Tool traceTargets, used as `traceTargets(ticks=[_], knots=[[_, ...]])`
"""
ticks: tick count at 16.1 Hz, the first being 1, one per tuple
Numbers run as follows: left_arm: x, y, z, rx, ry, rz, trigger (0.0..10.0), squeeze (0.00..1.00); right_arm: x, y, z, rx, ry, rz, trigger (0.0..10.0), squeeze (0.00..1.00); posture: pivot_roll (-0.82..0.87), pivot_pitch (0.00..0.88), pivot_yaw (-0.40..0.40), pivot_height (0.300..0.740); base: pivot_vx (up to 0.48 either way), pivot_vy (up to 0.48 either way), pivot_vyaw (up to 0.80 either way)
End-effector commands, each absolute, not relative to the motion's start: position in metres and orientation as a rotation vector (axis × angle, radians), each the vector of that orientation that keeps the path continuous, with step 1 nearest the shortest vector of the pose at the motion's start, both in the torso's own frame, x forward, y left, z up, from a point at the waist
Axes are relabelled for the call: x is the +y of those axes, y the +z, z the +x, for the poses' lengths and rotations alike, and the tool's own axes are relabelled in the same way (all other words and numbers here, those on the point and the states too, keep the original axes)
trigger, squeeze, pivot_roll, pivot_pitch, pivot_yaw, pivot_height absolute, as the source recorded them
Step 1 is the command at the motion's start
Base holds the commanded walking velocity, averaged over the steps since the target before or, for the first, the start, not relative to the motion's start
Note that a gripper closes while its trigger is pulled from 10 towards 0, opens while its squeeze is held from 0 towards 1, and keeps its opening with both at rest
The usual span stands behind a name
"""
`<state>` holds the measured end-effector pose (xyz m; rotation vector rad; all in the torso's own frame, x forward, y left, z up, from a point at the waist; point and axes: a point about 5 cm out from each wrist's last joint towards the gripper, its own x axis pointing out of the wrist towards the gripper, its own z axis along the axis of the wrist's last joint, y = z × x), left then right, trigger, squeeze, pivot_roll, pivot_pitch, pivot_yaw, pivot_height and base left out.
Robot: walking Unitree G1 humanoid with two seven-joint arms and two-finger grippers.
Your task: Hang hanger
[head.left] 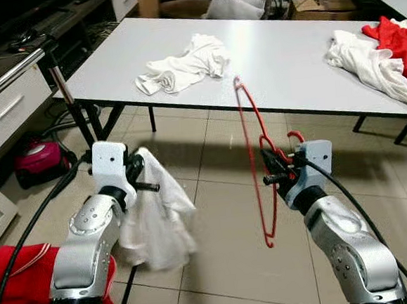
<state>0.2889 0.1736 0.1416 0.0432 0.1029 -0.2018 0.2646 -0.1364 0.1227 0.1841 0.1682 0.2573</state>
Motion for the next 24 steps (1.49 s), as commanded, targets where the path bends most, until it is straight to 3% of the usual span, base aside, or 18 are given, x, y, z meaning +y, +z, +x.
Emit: traceTargets(ticks=[1,4,8,15,20,21,24], knots=[[0.167,0.151,0.289,0.053,-0.209,0.075,10.0,0.00,-0.139,0.123,0.262,0.171,0.234,0.159,10.0,0.00,-0.09,0.000,0.004,0.740,0.000,-0.337,0.00],[0.156,0.149,0.288,0.062,-0.250,0.113,10.0,0.00,-0.146,0.123,0.259,0.137,0.208,0.032,10.0,0.00,-0.11,0.000,0.023,0.740,0.000,-0.364,0.00],[0.149,0.154,0.290,0.048,-0.262,0.106,10.0,0.00,-0.151,0.127,0.258,0.131,0.157,0.149,10.0,0.00,-0.11,0.000,0.010,0.740,0.000,-0.365,0.00],[0.143,0.158,0.292,0.043,-0.295,0.126,10.0,0.00,-0.153,0.128,0.250,0.128,0.157,0.142,10.0,0.00,-0.11,0.019,0.019,0.740,0.000,-0.348,0.00],[0.140,0.156,0.290,0.040,-0.303,0.108,10.0,0.00,-0.152,0.143,0.248,0.044,0.163,0.258,10.0,0.00,-0.12,0.020,0.033,0.740,0.000,-0.294,0.00],[0.139,0.160,0.291,0.023,-0.303,0.072,10.0,0.00,-0.151,0.143,0.249,0.050,0.177,0.183,10.0,0.00,-0.12,0.030,0.027,0.740,0.000,0.000,0.00],[0.140,0.163,0.288,0.007,-0.298,0.085,10.0,0.00,-0.149,0.141,0.249,0.062,0.177,0.193,10.0,0.00,-0.12,0.045,0.007,0.740,0.000,0.000,0.00]])
